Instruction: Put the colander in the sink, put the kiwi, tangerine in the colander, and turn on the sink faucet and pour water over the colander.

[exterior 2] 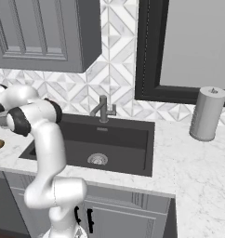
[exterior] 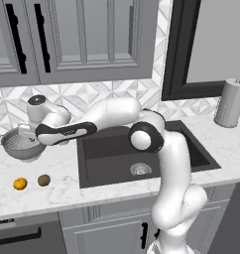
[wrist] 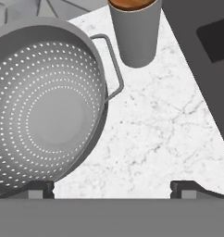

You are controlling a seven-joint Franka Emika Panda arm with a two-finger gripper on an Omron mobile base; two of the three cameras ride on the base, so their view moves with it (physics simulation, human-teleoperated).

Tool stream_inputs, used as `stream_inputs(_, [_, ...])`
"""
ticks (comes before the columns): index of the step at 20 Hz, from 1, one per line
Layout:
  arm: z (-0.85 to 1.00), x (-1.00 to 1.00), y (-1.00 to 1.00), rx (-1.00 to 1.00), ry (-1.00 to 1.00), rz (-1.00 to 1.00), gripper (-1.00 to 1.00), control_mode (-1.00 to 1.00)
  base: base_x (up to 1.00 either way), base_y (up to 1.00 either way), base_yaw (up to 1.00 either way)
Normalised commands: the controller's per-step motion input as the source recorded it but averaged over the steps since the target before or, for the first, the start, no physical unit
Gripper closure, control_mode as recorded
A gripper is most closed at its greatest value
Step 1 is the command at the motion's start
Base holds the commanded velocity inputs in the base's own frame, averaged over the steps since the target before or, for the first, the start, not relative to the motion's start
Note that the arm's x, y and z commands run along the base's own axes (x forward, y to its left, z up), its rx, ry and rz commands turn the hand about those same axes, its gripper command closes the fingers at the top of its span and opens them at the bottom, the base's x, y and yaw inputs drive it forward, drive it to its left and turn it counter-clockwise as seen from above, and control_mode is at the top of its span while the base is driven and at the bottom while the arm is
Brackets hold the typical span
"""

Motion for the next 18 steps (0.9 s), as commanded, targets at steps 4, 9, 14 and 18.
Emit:
stream_inputs(4, [-0.29,0.14,0.00,0.00,0.01,-0.14,-1.00,-1.00,0.00,0.00,0.00])
stream_inputs(9, [-0.24,0.36,0.00,0.00,0.00,-0.14,-1.00,-1.00,0.00,0.00,0.00])
stream_inputs(14, [-0.16,0.47,0.00,0.00,0.00,-0.11,-1.00,-1.00,0.00,0.00,0.00])
stream_inputs(18, [-0.15,0.39,0.01,0.00,0.00,-0.09,-1.00,-1.00,0.00,0.00,0.00])
